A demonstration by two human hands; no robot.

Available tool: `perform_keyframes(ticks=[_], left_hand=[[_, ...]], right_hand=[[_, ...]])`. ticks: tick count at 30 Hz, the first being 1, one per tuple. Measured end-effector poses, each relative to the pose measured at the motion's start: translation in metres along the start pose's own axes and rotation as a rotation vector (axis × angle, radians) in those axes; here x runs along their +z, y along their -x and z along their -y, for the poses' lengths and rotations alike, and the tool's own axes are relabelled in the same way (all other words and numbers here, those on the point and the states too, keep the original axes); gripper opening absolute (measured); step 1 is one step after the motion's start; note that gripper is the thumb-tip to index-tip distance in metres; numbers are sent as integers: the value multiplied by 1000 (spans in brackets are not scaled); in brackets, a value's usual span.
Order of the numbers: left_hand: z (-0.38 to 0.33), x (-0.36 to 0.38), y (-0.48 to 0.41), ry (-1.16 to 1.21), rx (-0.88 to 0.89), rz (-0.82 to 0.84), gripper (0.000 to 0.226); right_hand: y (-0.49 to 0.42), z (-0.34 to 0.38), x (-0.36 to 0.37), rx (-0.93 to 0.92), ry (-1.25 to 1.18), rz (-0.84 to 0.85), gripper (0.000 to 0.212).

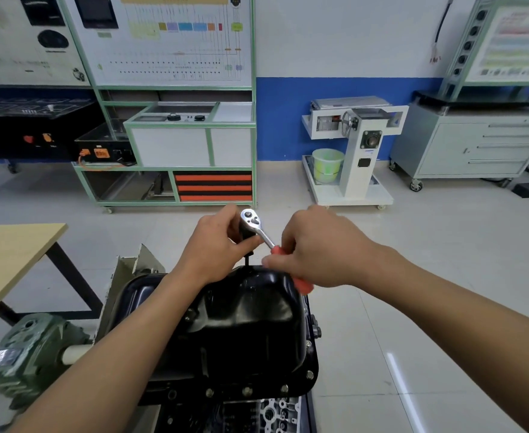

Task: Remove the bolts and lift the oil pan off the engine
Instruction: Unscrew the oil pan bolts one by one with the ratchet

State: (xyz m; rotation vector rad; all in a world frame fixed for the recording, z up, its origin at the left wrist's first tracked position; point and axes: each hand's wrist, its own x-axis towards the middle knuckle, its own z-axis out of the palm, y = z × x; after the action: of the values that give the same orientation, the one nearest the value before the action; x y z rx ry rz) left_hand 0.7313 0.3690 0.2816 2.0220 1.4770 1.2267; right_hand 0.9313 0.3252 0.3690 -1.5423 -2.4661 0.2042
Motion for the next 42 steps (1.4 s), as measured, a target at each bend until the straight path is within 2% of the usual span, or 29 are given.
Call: perform_keyframes(ticks=[4, 8, 12, 14, 17, 19, 22, 24, 27, 30, 35, 39, 42], left_hand=[[0, -3, 1, -11, -1, 12, 38], [0, -4, 1, 41, 30, 44, 24], [-3, -4, 3, 110, 65, 161, 27], [-3, -4, 3, 123, 65, 201, 30], [-2, -3, 3, 146, 25, 243, 20], [-1, -5, 2, 159, 2, 260, 17], [-2, -9, 2, 175, 10, 284, 13], [-3, -10, 3, 175, 26, 294, 7], [-5, -10, 3, 207, 13, 288, 7], [-4, -10, 1, 209, 10, 263, 11], [-6, -10, 2, 199, 10, 206, 29], [-9, -9, 2, 208, 26, 190, 34], [-10, -7, 2, 203, 25, 174, 22]], right_hand=[[-6, 9, 8, -47, -89, 62, 60], [-13, 1, 1, -48, -27, 74, 57], [-19, -16, -14, 0, 122, 95, 41], [-26, -21, -17, 19, 188, 49, 25], [-41, -26, -10, 3, 244, -64, 7], [-52, -30, -1, -27, 217, -108, 23], [-62, -35, 10, -90, 104, -69, 55], [-63, -36, 14, -117, 5, -49, 66], [-61, -41, 16, -135, -75, -53, 63], [-52, -43, 14, -106, -23, -74, 56], [-28, -38, -2, 3, 184, -110, 13], [-9, -23, -10, 31, 113, -24, 18], [-2, -8, -7, 17, 29, 10, 31]])
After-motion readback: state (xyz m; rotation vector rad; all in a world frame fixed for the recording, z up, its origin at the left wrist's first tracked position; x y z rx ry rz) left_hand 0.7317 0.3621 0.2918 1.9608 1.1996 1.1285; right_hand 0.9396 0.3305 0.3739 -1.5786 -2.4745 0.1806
